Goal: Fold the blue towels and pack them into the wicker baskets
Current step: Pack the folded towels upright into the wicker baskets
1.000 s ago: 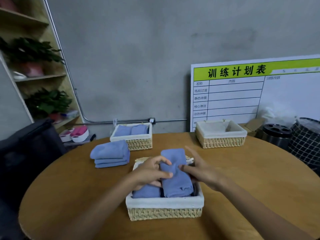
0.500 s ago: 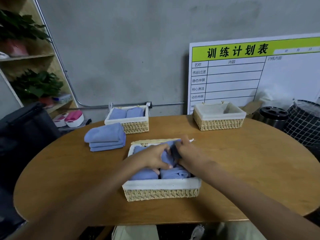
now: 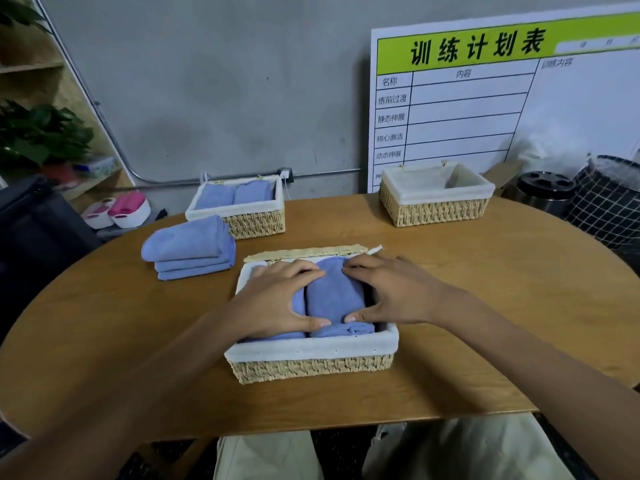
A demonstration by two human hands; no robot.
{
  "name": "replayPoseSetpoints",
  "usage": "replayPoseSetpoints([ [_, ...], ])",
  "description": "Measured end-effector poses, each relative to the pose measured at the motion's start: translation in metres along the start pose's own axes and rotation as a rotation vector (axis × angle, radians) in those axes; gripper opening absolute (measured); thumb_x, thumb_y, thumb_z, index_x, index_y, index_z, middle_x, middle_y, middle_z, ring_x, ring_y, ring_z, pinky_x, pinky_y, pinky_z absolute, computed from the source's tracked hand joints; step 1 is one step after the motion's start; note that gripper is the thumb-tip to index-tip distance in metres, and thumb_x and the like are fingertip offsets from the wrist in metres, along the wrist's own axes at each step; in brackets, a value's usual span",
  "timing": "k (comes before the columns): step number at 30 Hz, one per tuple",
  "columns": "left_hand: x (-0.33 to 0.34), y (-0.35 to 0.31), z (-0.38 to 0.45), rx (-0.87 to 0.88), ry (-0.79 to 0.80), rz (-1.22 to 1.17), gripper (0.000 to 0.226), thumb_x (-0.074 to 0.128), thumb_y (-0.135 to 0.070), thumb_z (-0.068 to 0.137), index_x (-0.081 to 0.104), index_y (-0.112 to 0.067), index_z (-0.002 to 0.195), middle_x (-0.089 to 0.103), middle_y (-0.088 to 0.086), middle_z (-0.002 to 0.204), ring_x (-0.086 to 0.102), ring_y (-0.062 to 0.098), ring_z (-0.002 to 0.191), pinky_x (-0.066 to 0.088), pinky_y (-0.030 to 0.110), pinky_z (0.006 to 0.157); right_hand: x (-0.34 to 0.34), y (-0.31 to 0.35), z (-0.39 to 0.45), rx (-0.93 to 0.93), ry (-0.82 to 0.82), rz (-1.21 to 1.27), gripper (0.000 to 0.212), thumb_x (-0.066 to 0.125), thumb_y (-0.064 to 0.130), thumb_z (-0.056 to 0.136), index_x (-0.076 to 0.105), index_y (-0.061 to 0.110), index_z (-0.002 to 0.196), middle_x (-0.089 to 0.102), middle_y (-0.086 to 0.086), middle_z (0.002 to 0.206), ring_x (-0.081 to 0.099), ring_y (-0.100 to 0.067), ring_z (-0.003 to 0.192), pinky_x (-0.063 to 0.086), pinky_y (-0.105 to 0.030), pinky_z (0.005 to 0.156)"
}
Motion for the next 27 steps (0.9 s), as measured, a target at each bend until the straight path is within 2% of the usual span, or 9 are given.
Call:
replayPoseSetpoints([
  [2, 0.001, -0.001, 0.001, 0.001, -0.010, 0.018, 0.109, 0.032, -0.100, 0.061, 0.028, -0.042, 0.153, 0.024, -0.024, 0.153, 0.025, 0.007, 0.139, 0.019, 0.039, 0.111, 0.002, 0.001, 0.003, 0.006, 0.009, -0.031, 0.093, 0.054, 0.079, 0.078, 0.038, 0.022, 0.149, 0.032, 0.012, 0.153, 0.036, -0.015, 0.135, 0.031, -0.037, 0.102],
  [6, 0.001, -0.003, 0.001, 0.013, -0.028, 0.044, 0.105, 0.034, -0.095, 0.063, 0.030, -0.040, 0.153, 0.025, -0.023, 0.153, 0.025, 0.008, 0.138, 0.020, 0.040, 0.112, 0.005, 0.003, 0.008, 0.019, 0.031, -0.077, 0.091, 0.057, 0.079, 0.075, 0.044, 0.022, 0.144, 0.037, 0.010, 0.147, 0.039, -0.017, 0.130, 0.034, -0.041, 0.101],
  [13, -0.005, -0.009, -0.003, -0.015, 0.023, -0.026, 0.088, 0.056, -0.080, 0.079, 0.031, -0.039, 0.153, 0.027, -0.022, 0.152, 0.025, 0.008, 0.138, 0.019, 0.035, 0.108, -0.002, 0.008, 0.003, 0.048, 0.057, -0.045, 0.089, 0.060, 0.077, 0.076, 0.047, 0.019, 0.142, 0.040, 0.008, 0.148, 0.041, -0.019, 0.132, 0.035, -0.042, 0.102],
  [17, -0.034, 0.000, -0.028, -0.084, -0.014, -0.143, 0.086, 0.061, -0.075, 0.080, 0.036, -0.036, 0.152, 0.029, -0.020, 0.155, 0.032, 0.008, 0.140, 0.031, 0.039, 0.114, -0.019, 0.003, -0.025, 0.147, -0.097, 0.208, 0.116, 0.038, 0.096, 0.065, 0.042, 0.017, 0.149, 0.035, 0.006, 0.157, 0.036, -0.016, 0.141, 0.033, -0.032, 0.110],
  [18, -0.040, 0.010, -0.039, -0.138, -0.045, -0.177, 0.088, 0.062, -0.075, 0.079, 0.034, -0.036, 0.152, 0.028, -0.019, 0.156, 0.032, 0.008, 0.141, 0.033, 0.037, 0.114, -0.024, 0.000, -0.037, 0.172, -0.162, 0.321, 0.116, 0.038, 0.094, 0.065, 0.040, 0.016, 0.151, 0.034, 0.004, 0.158, 0.033, -0.015, 0.144, 0.029, -0.027, 0.112],
  [20, -0.041, 0.036, -0.065, -0.258, -0.059, -0.242, 0.103, 0.060, -0.083, 0.072, 0.023, -0.037, 0.156, 0.022, -0.017, 0.160, 0.030, 0.011, 0.145, 0.034, 0.036, 0.114, -0.027, -0.001, -0.062, 0.206, -0.234, 0.519, 0.104, 0.057, 0.077, 0.075, 0.030, 0.017, 0.155, 0.026, 0.004, 0.162, 0.025, -0.012, 0.147, 0.022, -0.021, 0.114],
  [22, -0.032, 0.048, -0.089, -0.322, -0.020, -0.350, 0.120, 0.063, -0.089, 0.064, 0.010, -0.036, 0.159, 0.015, -0.018, 0.162, 0.023, 0.011, 0.149, 0.032, 0.037, 0.116, -0.015, 0.002, -0.080, 0.225, -0.182, 0.630, 0.109, 0.069, 0.066, 0.076, 0.015, 0.020, 0.159, 0.017, 0.008, 0.164, 0.021, -0.011, 0.148, 0.021, -0.022, 0.115],
  [24, -0.022, 0.040, -0.101, -0.300, -0.018, -0.450, 0.125, 0.071, -0.083, 0.064, 0.004, -0.036, 0.158, 0.011, -0.024, 0.160, 0.020, 0.005, 0.148, 0.029, 0.030, 0.116, 0.004, 0.006, -0.088, 0.234, -0.118, 0.665, 0.124, 0.074, 0.070, 0.069, 0.002, 0.024, 0.159, 0.012, 0.010, 0.164, 0.020, -0.013, 0.148, 0.025, -0.030, 0.118],
  [27, -0.005, 0.017, -0.104, -0.303, 0.013, -0.440, 0.138, 0.074, -0.082, 0.059, -0.011, -0.034, 0.158, 0.004, -0.018, 0.161, 0.013, 0.009, 0.150, 0.026, 0.030, 0.115, 0.017, 0.009, -0.084, 0.260, -0.156, 0.704, 0.132, 0.080, 0.068, 0.063, 0.000, 0.026, 0.159, 0.026, 0.015, 0.156, 0.032, -0.008, 0.140, 0.033, -0.030, 0.114],
])
Point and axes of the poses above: each hand's wrist, its own z-axis towards the middle knuckle, its own x-axis out of the palm, y = z × x, the point moved 10 cm from there along z, towards the middle knuckle
